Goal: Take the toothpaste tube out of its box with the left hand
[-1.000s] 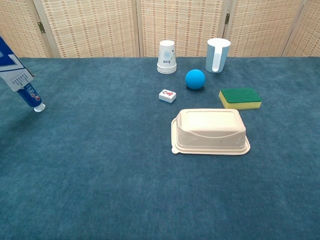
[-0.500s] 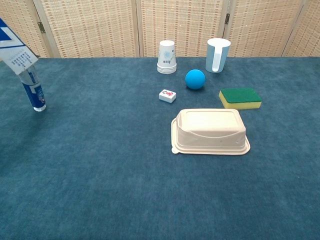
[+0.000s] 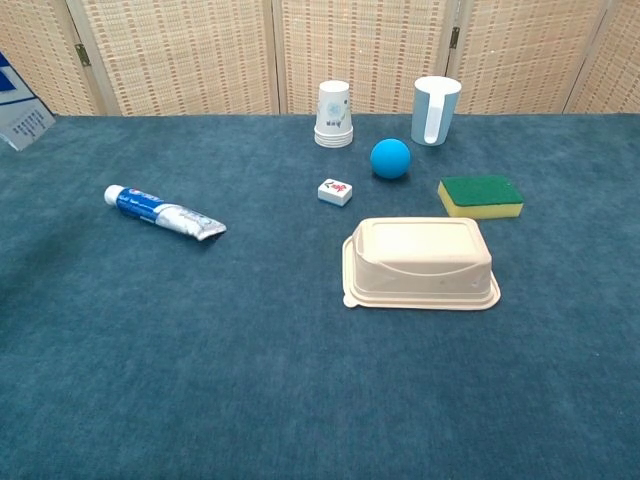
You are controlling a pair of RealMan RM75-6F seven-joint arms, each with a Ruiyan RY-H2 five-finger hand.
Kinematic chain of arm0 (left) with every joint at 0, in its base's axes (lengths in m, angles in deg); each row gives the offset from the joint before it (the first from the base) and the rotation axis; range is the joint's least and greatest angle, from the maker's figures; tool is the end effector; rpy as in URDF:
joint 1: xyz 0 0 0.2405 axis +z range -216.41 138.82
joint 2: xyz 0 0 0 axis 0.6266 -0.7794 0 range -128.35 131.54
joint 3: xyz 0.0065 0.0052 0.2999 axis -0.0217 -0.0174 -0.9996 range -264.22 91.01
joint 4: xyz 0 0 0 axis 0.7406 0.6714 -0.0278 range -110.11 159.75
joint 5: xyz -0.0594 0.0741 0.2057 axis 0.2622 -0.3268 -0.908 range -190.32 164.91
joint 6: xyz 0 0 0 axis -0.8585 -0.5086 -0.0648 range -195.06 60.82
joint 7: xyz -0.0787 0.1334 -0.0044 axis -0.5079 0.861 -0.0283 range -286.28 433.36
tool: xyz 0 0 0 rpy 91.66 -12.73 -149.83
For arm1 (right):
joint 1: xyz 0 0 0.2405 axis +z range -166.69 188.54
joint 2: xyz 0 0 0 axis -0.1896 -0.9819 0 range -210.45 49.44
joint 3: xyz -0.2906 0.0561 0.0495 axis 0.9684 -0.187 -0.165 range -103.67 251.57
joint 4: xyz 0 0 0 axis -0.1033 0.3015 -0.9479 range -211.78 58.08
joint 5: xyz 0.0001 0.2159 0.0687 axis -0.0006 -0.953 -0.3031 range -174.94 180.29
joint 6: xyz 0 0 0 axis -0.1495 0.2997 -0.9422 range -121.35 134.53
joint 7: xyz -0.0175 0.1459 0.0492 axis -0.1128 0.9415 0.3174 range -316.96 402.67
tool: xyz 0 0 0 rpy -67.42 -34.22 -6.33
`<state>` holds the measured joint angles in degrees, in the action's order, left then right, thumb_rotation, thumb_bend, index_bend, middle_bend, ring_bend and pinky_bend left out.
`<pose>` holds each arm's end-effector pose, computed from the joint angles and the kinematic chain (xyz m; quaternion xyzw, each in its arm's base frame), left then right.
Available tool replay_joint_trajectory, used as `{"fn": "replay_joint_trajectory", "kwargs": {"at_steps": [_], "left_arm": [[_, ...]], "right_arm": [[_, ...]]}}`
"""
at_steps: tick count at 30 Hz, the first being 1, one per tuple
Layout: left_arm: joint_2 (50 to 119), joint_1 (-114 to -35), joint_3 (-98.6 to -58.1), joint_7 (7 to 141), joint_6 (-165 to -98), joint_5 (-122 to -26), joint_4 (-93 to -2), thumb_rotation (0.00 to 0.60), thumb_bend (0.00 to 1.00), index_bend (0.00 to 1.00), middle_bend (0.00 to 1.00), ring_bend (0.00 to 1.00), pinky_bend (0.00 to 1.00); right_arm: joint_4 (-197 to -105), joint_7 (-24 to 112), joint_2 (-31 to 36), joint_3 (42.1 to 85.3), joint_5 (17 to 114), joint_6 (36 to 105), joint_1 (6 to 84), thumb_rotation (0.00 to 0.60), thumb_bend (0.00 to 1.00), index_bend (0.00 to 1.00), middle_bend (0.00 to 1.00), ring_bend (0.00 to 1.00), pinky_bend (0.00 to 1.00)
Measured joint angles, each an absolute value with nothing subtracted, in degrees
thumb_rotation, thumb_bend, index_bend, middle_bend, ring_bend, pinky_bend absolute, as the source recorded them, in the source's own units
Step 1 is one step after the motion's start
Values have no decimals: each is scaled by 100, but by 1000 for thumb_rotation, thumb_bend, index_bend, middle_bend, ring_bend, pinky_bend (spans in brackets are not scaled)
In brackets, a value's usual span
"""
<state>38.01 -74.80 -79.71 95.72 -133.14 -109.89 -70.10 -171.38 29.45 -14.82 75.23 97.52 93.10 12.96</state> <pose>-0.1959 0.3573 0.2886 -0.7983 0.0821 -0.2210 0.5542 -0.3369 -0.1610 0.1345 0.6684 -0.3258 0.3433 0.5738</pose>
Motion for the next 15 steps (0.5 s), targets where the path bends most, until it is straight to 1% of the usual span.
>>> {"fn": "replay_joint_trajectory", "kwargs": {"at_steps": [4, 15], "left_arm": [[4283, -7401, -8033, 9045, -13385, -10954, -6526, 600, 153, 390, 456, 343, 432], [5875, -7182, -8307, 6993, -13680, -10917, -4447, 600, 151, 369, 439, 310, 403]], "right_arm": [[-17139, 2967, -1491, 7517, 9745, 9319, 1293, 600, 128, 0, 0, 0, 0], [-17141, 2940, -1479, 7496, 9674, 9235, 1326, 600, 127, 0, 0, 0, 0]]}}
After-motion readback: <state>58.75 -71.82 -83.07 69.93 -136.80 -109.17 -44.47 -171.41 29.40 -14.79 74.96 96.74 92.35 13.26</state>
